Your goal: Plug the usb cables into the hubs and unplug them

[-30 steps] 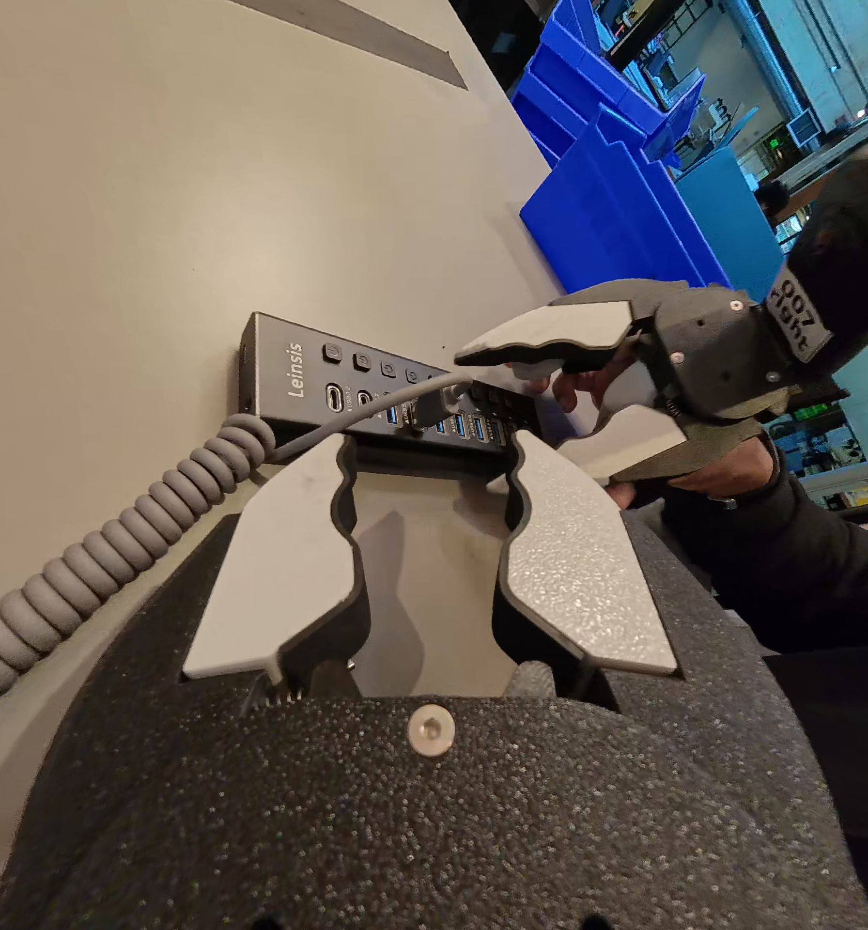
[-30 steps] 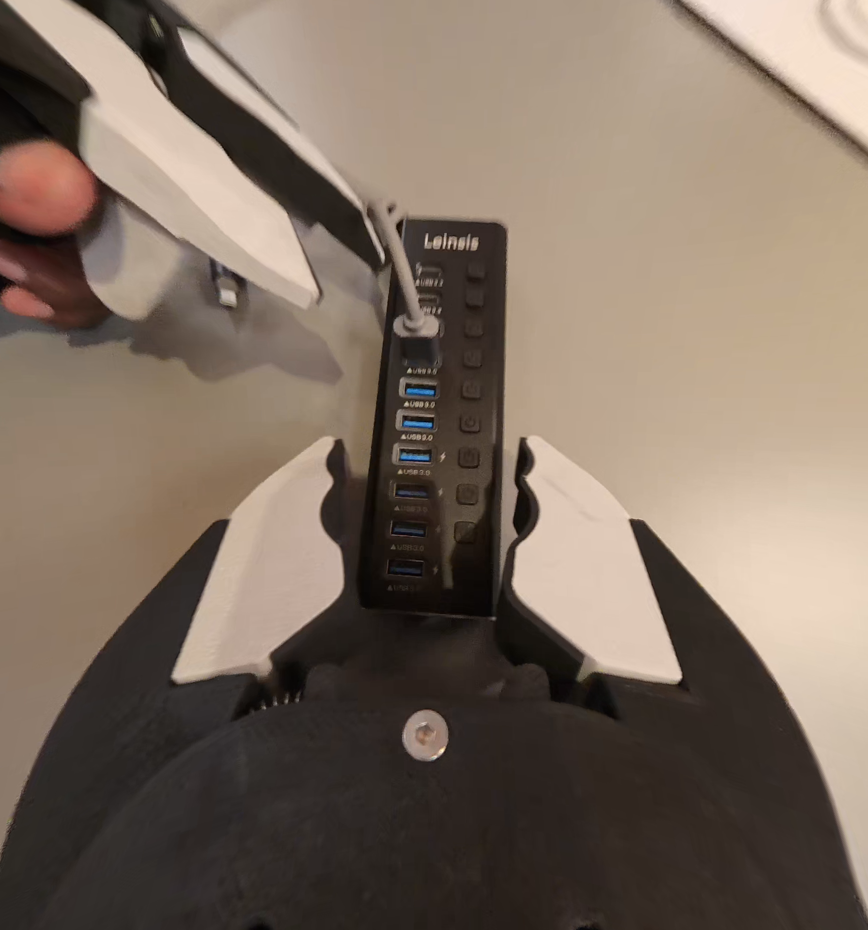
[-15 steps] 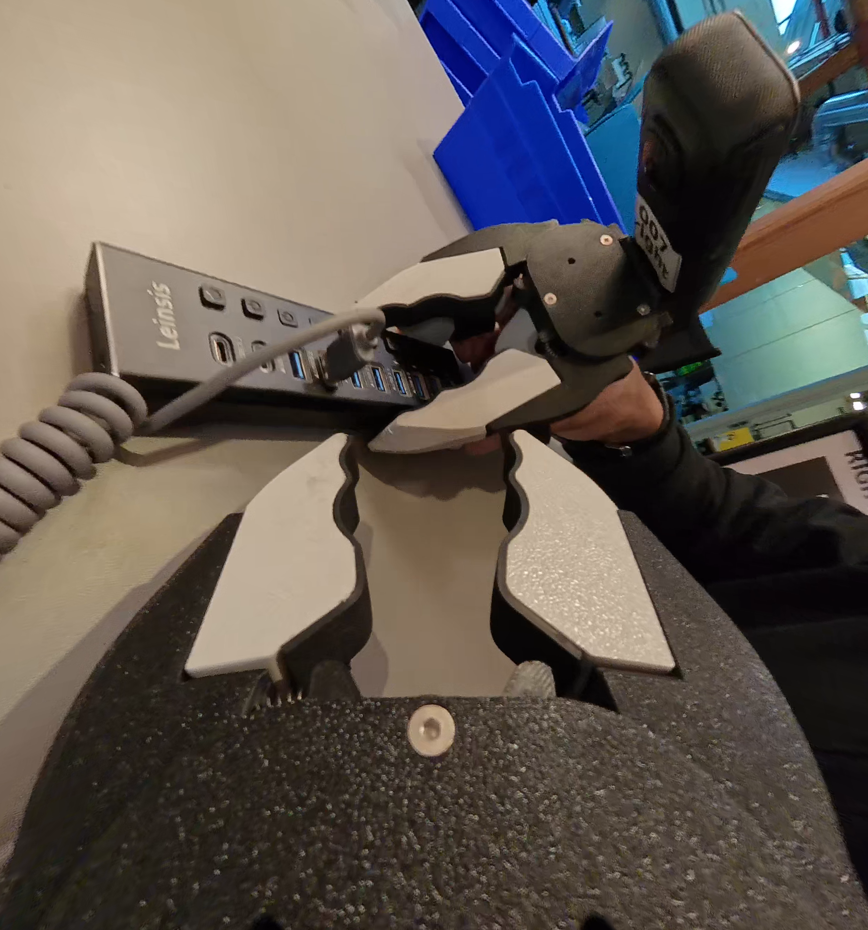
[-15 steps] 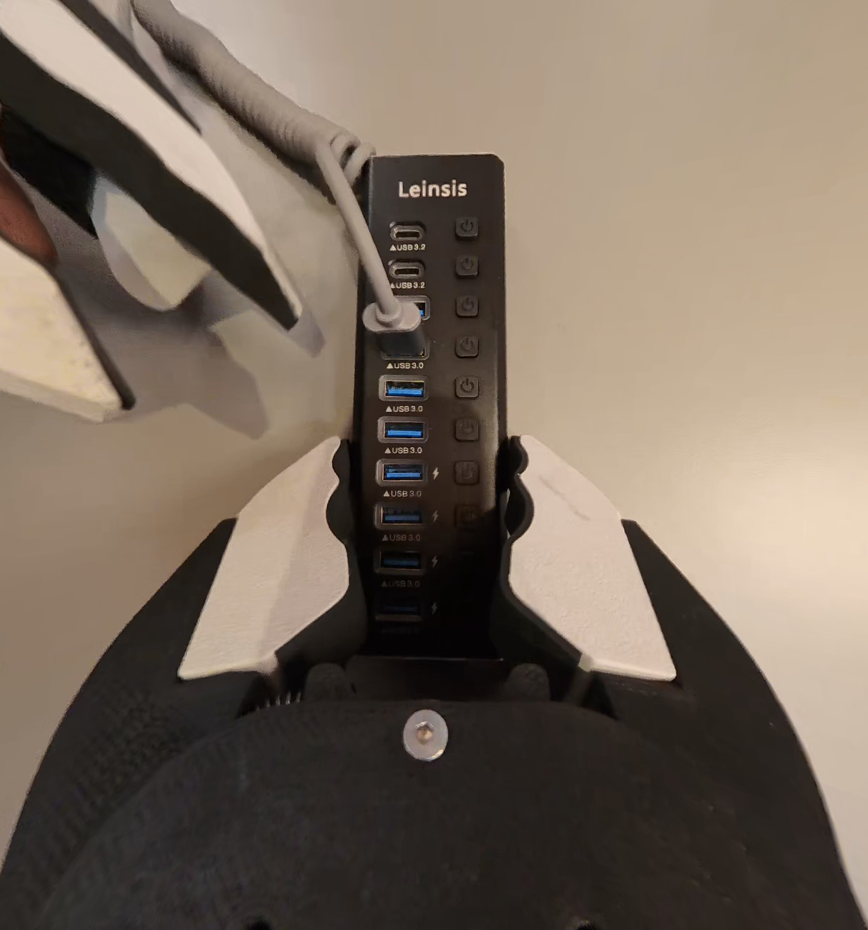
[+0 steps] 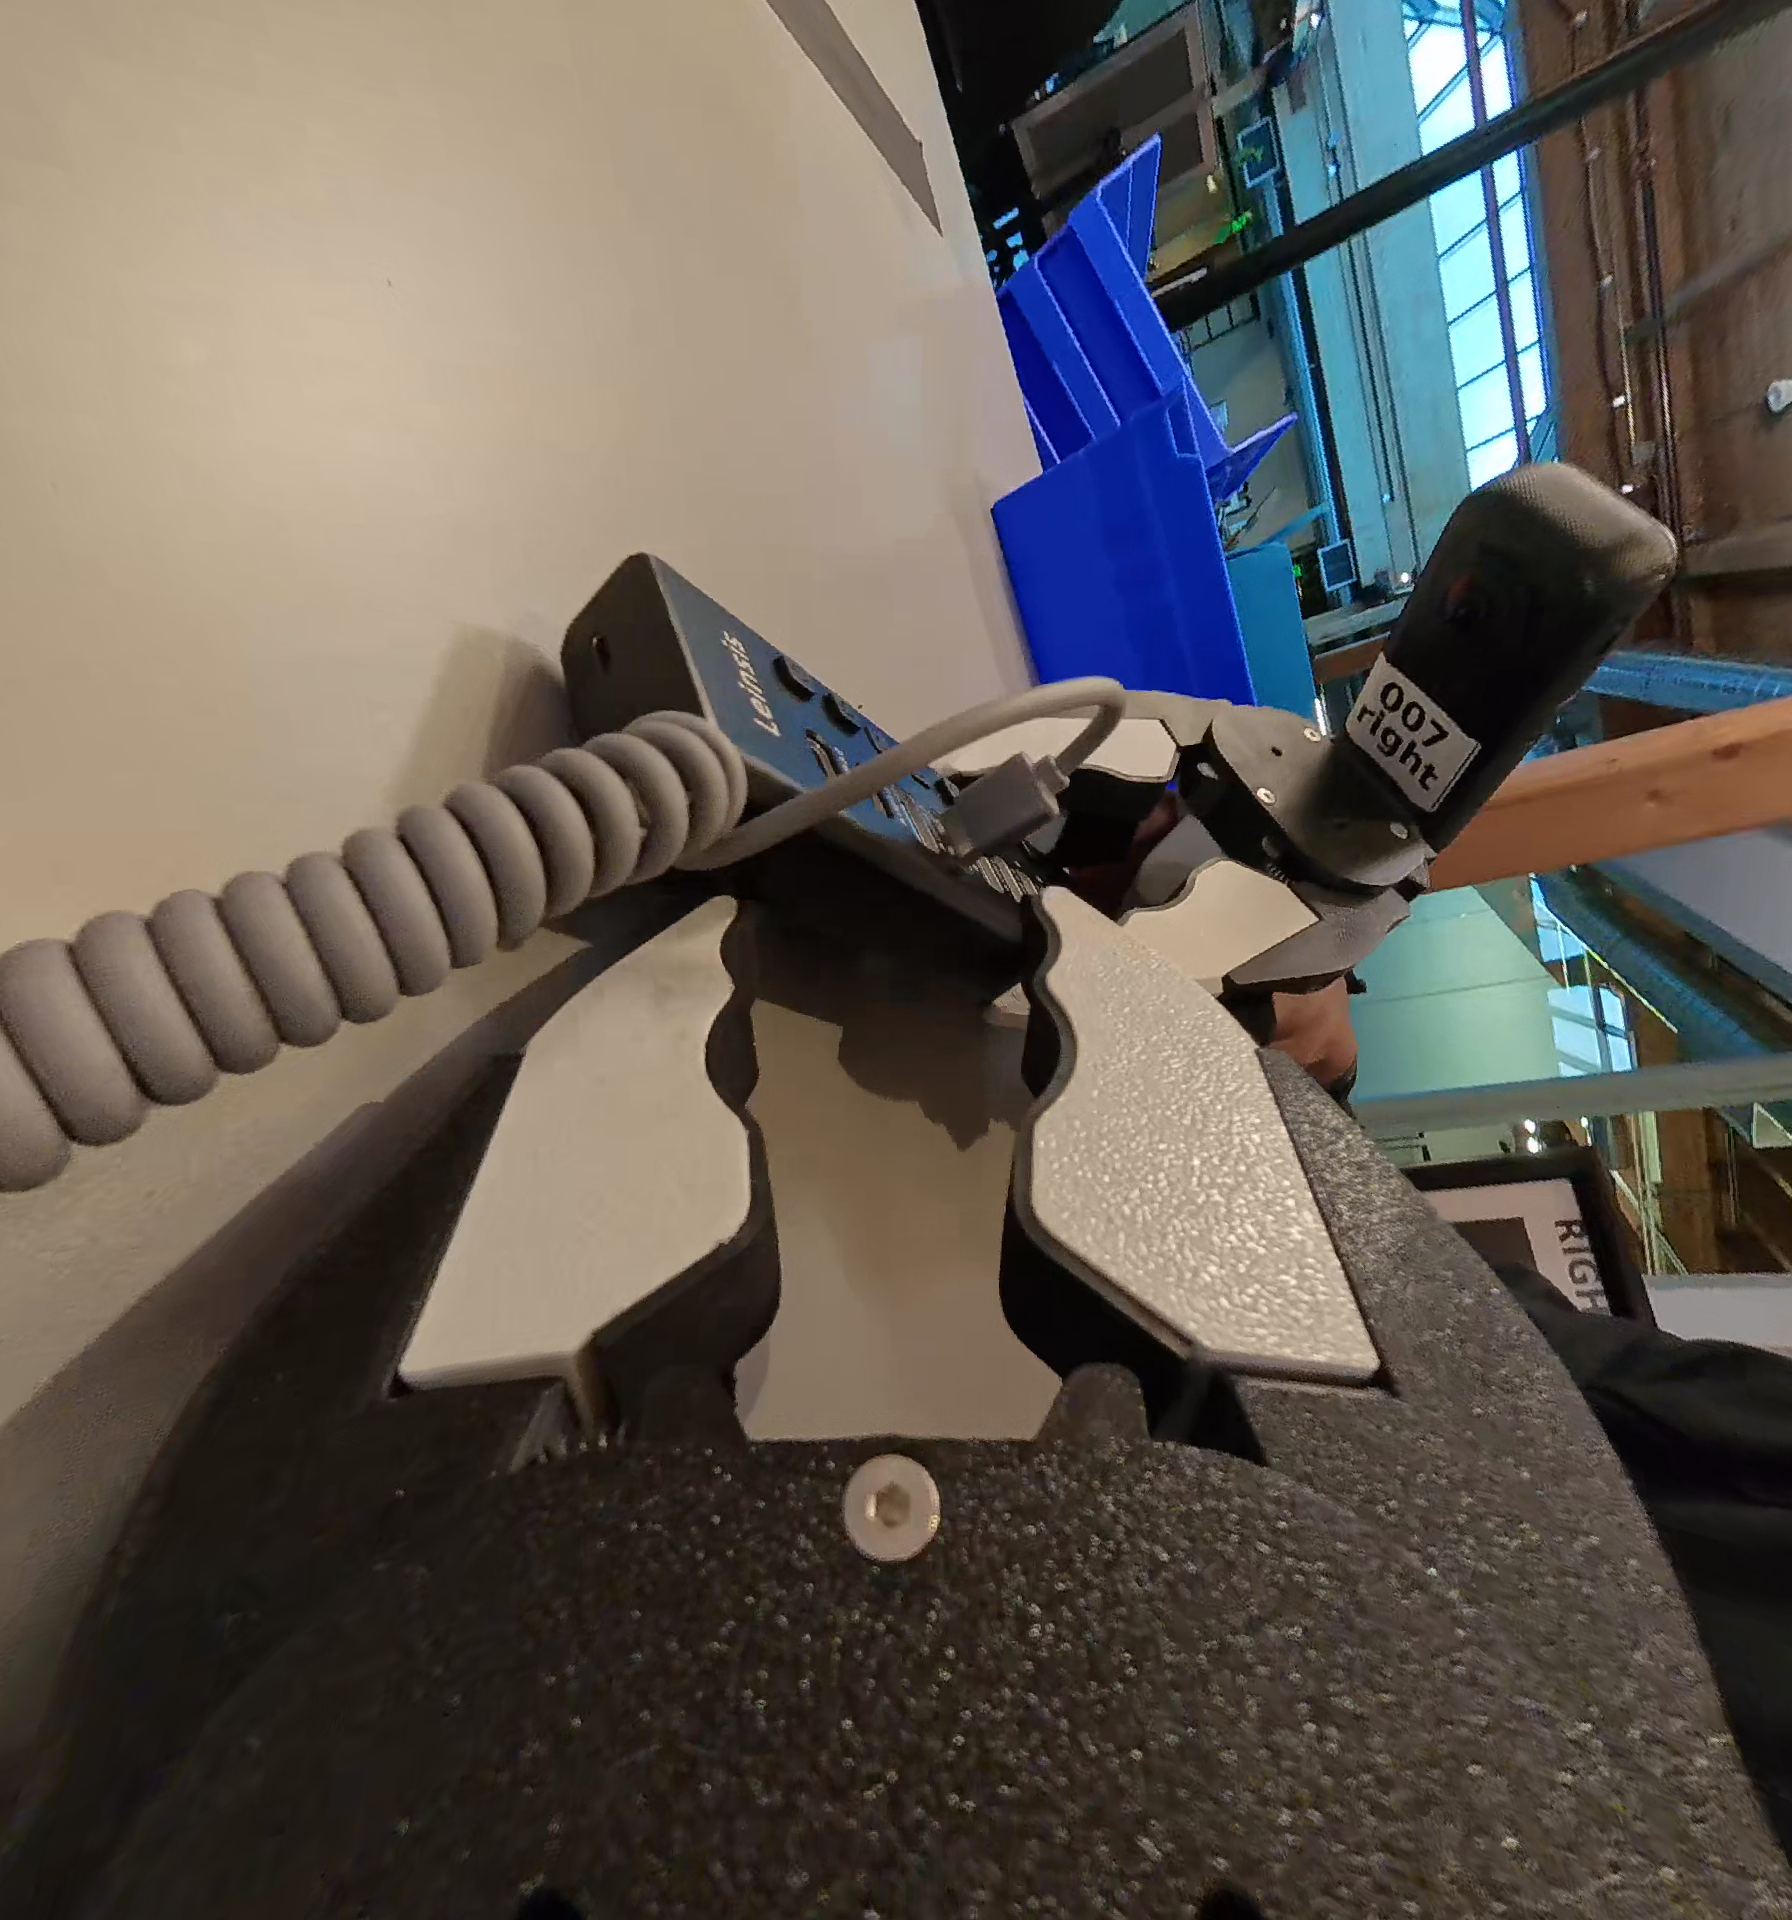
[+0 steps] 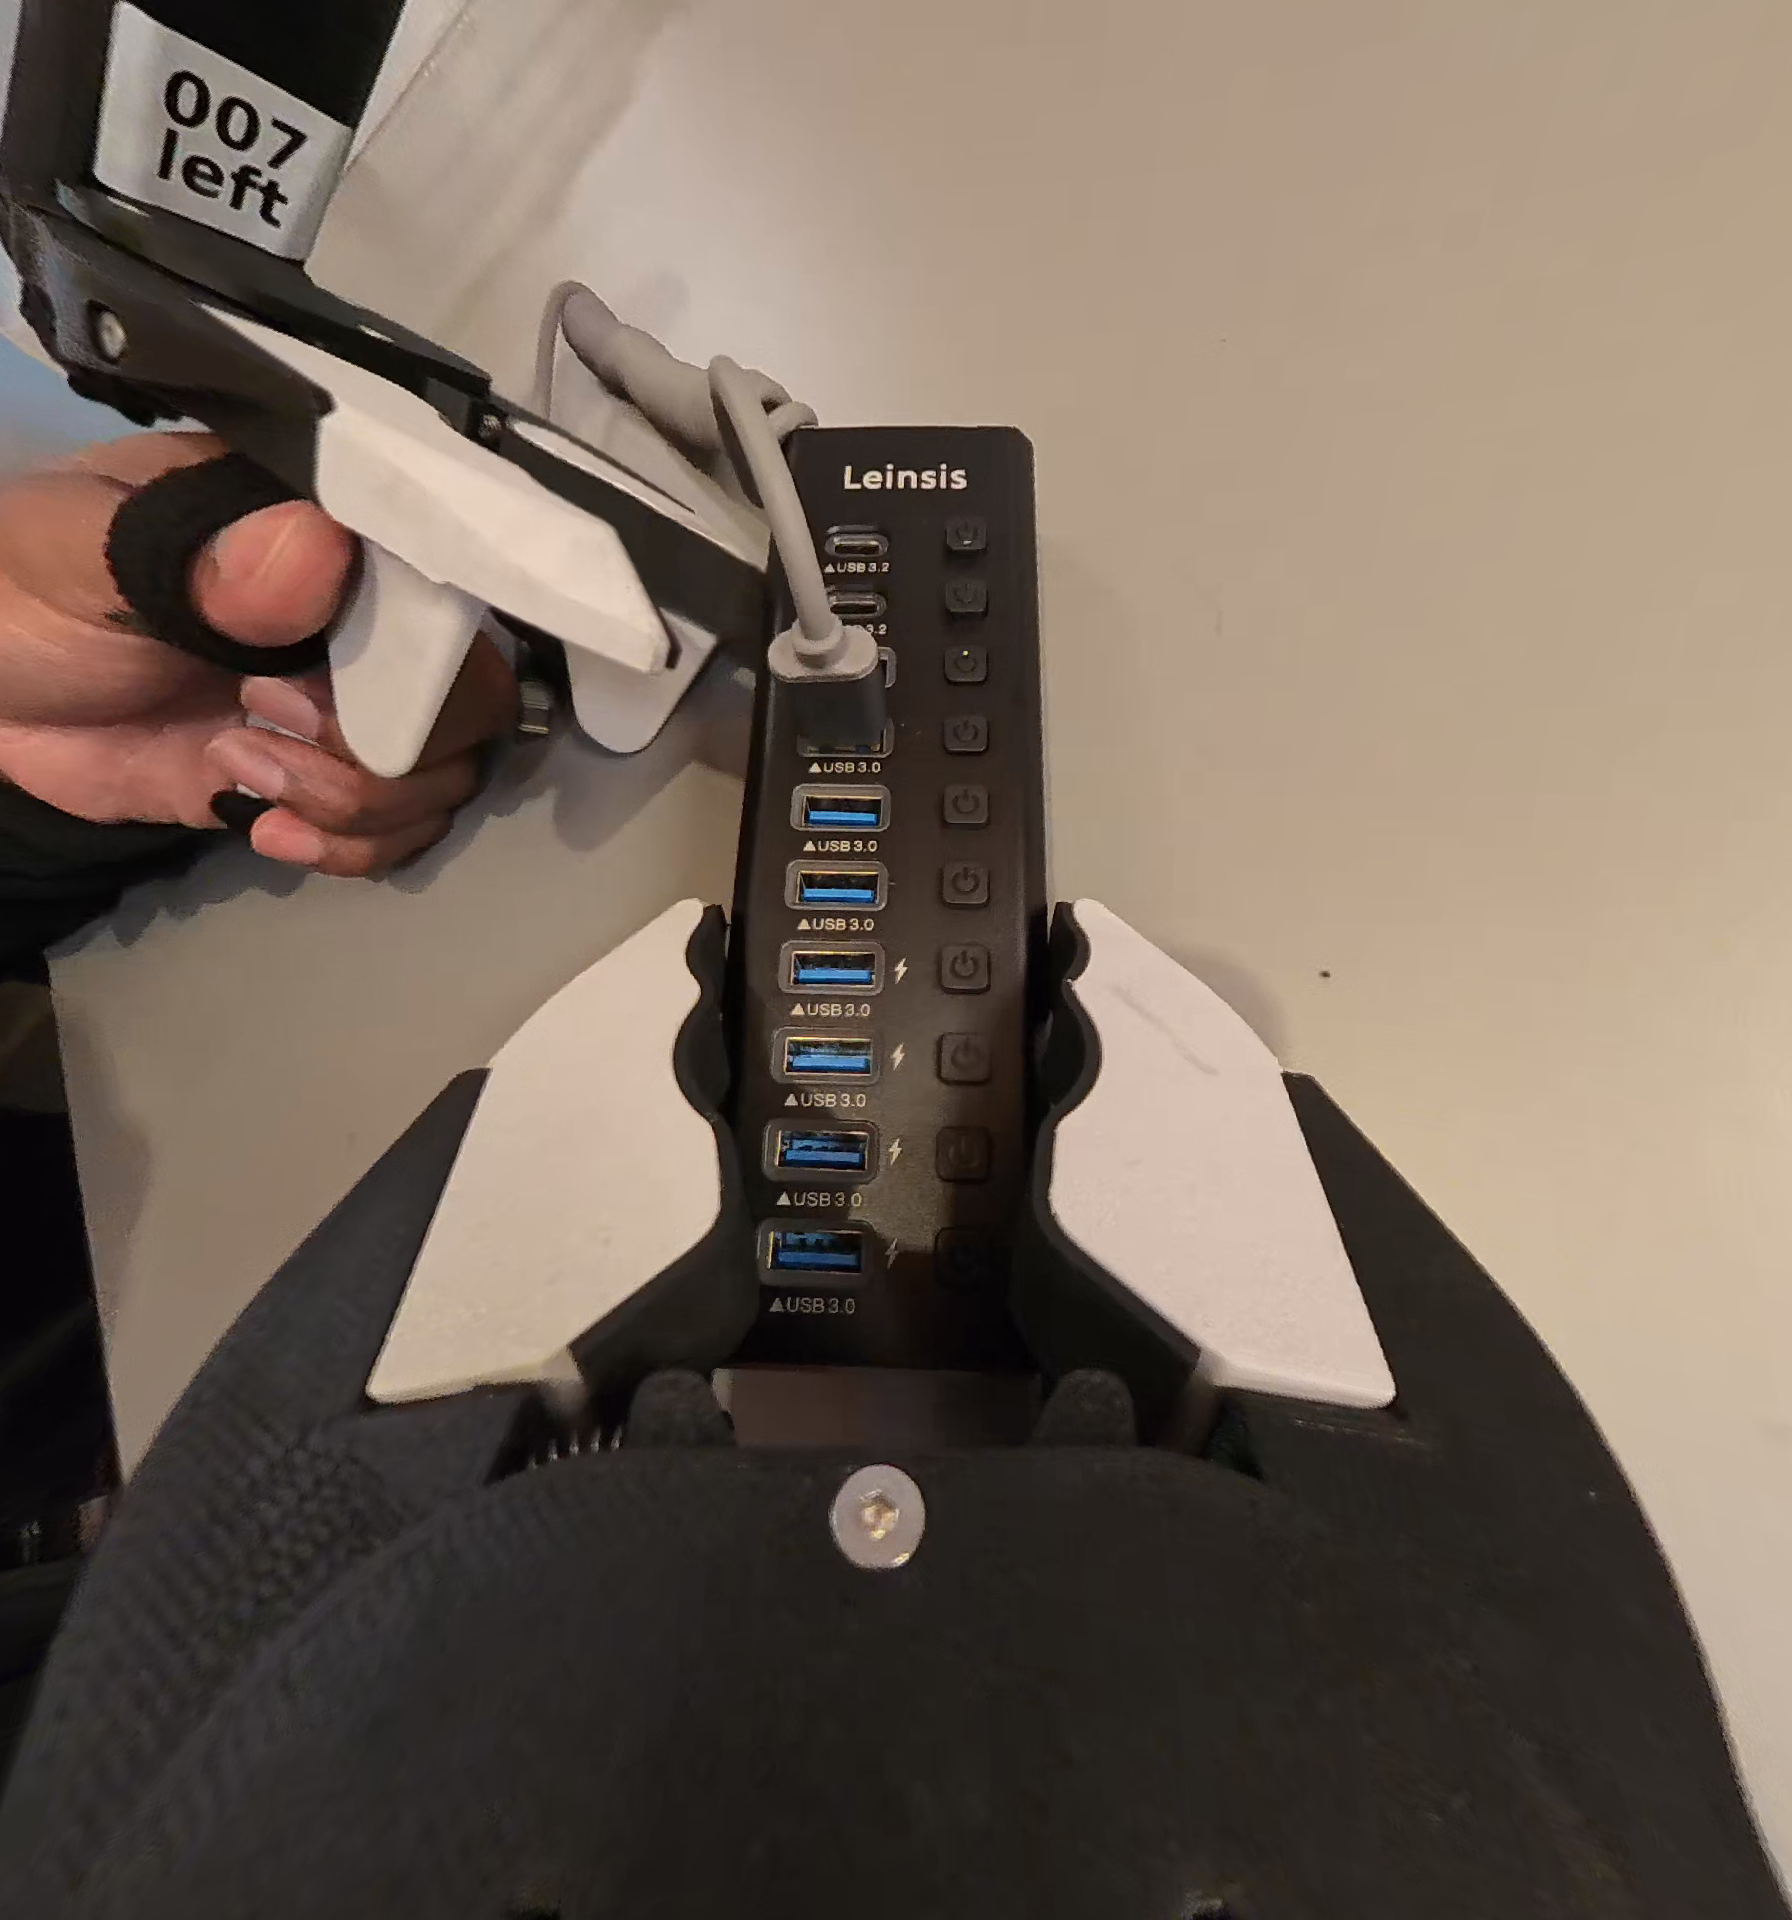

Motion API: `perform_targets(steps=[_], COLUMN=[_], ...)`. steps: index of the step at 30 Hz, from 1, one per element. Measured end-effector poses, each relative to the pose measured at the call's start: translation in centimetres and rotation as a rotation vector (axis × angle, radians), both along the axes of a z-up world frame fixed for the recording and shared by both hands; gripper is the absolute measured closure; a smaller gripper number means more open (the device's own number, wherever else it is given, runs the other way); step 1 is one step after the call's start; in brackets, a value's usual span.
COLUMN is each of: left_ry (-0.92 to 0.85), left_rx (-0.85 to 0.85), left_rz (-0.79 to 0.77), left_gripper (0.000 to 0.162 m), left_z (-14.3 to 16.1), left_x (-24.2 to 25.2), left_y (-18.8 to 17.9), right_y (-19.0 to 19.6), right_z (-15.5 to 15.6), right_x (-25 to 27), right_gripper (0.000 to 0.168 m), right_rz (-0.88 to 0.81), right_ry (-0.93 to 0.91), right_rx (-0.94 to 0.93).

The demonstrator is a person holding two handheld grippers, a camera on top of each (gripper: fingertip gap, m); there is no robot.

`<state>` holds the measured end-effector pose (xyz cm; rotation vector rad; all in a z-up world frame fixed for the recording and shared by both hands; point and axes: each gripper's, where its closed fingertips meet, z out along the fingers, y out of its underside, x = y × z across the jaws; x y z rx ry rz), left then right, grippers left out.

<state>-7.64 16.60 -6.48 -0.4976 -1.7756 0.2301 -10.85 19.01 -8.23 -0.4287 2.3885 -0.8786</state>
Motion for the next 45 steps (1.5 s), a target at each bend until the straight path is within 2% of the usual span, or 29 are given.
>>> perform_targets(steps=[7, 11, 15, 17, 22, 32, 40, 45], left_ry=[0.02, 0.083, 0.132, 0.174, 0.288, 0.471, 0.578, 0.56], left_rx=[-0.015, 0.038, 0.072, 0.1, 0.155, 0.221, 0.229, 0.221], left_rz=[0.094, 0.143, 0.179, 0.185, 0.154, 0.091, 0.122, 0.135], left_gripper=[0.12, 0.125, 0.119, 0.114, 0.112, 0.11, 0.112, 0.113], left_z=[0.4, 0.9, 1.5, 2.1, 4.1, 6.6, 7.8, 7.5], left_x=[0.0, 0.1, 0.3, 0.4, 0.4, 0.2, 0.5, 0.5], left_y=[-0.9, -1.6, -2.1, -2.1, -2.0, -1.6, -2.1, -2.3], right_y=[0.0, -0.1, -0.4, -0.5, -0.6, -0.6, -0.7, -0.7], right_z=[1.3, 1.8, 1.9, 2.2, 3.1, 4.8, 5.9, 6.3], right_x=[0.5, 0.9, 1.3, 1.4, 1.2, 0.4, 0.3, 0.6], right_gripper=[0.11, 0.11, 0.109, 0.109, 0.11, 0.11, 0.11, 0.11], right_rz=[-0.048, -0.063, -0.087, -0.105, -0.141, -0.156, -0.15, -0.14], right_ry=[-0.031, 0.013, -0.002, -0.042, -0.264, -0.558, -0.721, -0.742], right_rx=[-0.049, -0.117, -0.151, -0.152, -0.089, -0.019, -0.013, -0.036])
